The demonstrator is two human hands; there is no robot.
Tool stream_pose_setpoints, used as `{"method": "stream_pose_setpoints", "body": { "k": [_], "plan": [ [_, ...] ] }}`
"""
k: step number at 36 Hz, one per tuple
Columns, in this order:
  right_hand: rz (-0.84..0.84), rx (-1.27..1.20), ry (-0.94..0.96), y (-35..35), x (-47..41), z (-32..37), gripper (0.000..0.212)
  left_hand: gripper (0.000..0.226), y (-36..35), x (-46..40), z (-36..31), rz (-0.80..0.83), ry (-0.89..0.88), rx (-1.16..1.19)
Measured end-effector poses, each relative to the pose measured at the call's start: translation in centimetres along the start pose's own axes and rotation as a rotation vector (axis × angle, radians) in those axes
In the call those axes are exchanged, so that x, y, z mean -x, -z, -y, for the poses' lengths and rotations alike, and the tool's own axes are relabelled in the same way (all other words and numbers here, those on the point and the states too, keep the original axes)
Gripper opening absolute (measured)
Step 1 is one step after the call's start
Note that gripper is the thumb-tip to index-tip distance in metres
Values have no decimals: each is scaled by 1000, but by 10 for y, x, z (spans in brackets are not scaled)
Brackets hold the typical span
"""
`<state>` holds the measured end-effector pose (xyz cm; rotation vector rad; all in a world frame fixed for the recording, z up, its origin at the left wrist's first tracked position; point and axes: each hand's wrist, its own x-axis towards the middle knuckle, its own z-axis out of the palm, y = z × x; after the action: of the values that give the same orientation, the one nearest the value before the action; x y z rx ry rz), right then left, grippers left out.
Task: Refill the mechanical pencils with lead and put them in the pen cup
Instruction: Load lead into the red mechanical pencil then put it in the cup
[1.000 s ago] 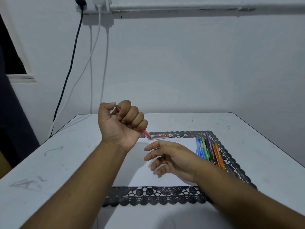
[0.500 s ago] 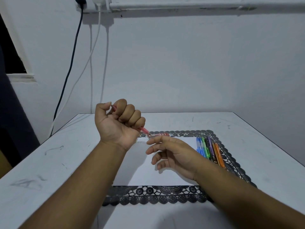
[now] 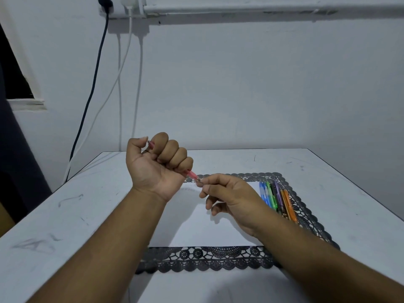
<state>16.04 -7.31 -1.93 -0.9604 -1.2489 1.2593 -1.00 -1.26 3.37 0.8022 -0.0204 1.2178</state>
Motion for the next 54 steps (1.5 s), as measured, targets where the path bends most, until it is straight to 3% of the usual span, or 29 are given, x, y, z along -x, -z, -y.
{"method": "stream_pose_setpoints", "body": {
  "k": [10,28,40,44,54],
  "plan": [
    [-11,68,-3,1,1,0,7,33,-3,2,2,-15,-25,11],
    [-37,105,-59,5,1,-2,14,34,-5,0,1,-93,-17,1],
    [-24,124,-77,5,1,-2,16,34,-11,0,-2,-83,-35,-201],
    [-20,124,-78,5,1,-3,17,36,-9,1,-3,-104,-46,-121],
    [-22,137,-87,5,1,-4,14,33,-9,0,-1,-115,-42,-171]
  ]
}}
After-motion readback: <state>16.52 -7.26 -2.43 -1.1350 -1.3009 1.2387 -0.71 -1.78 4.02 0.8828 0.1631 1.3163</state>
